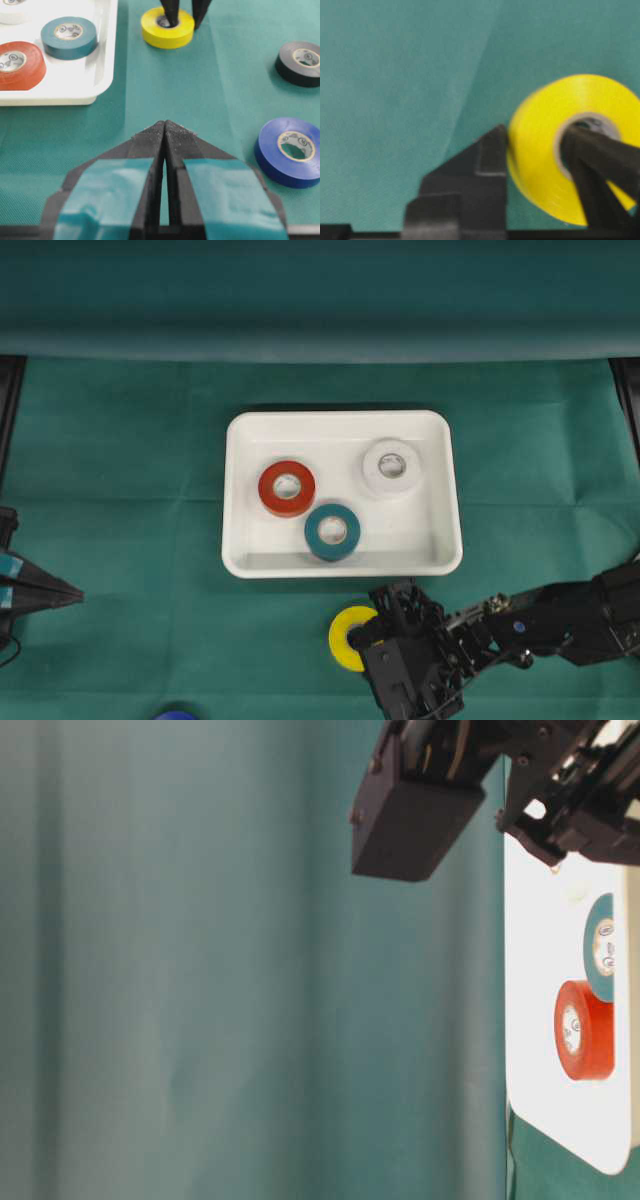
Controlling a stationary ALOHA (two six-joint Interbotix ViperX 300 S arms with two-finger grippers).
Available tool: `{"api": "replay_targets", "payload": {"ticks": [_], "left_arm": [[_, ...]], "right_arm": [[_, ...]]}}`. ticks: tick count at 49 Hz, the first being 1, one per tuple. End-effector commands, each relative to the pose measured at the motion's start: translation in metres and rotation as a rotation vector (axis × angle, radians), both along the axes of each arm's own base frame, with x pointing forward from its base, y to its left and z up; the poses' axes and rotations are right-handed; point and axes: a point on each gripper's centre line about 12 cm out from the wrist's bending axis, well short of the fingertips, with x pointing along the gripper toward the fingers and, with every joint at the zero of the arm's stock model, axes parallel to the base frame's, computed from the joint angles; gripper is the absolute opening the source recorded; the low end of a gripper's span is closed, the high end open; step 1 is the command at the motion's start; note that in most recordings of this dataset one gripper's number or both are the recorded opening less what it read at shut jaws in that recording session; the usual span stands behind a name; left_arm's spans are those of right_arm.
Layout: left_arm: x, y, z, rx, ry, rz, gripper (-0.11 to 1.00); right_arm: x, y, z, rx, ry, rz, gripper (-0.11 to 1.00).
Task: Put the tape into the white case with the right arm.
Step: 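Grasp the yellow roll's rim with the right gripper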
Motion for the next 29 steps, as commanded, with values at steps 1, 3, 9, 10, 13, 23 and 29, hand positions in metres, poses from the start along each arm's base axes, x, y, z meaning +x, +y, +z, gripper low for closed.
{"api": "replay_targets", "payload": {"ticks": [1, 3, 9, 10, 13, 23, 29], "left_arm": [[0.001, 0.0, 0.004, -0.002, -0.011, 0.004, 0.0], [0.001, 0.0, 0.004, -0.002, -0.012, 0.004, 0.0], [0.001, 0.0, 0.004, -0.002, -0.012, 0.004, 0.0], [0.001, 0.0, 0.004, -0.002, -0.012, 0.004, 0.0], [0.001, 0.0, 0.004, -0.002, -0.011, 0.004, 0.0], [0.001, 0.0, 0.004, -0.002, -0.012, 0.004, 0.0], [0.001, 0.0, 0.004, -0.002, -0.012, 0.004, 0.0]], "right_arm": [[0.007, -0.001, 0.011, 0.003, -0.035, -0.002, 0.04], [0.008, -0.001, 0.012, 0.004, -0.04, -0.002, 0.03], [0.009, 0.001, 0.016, 0.005, -0.052, 0.001, 0.03], [0.01, 0.001, 0.017, 0.006, -0.055, 0.001, 0.03], [0.01, 0.001, 0.023, 0.008, -0.068, 0.003, 0.03], [0.012, 0.008, 0.052, -0.006, -0.112, 0.007, 0.03], [0.012, 0.009, 0.07, -0.038, -0.108, -0.01, 0.03]]}}
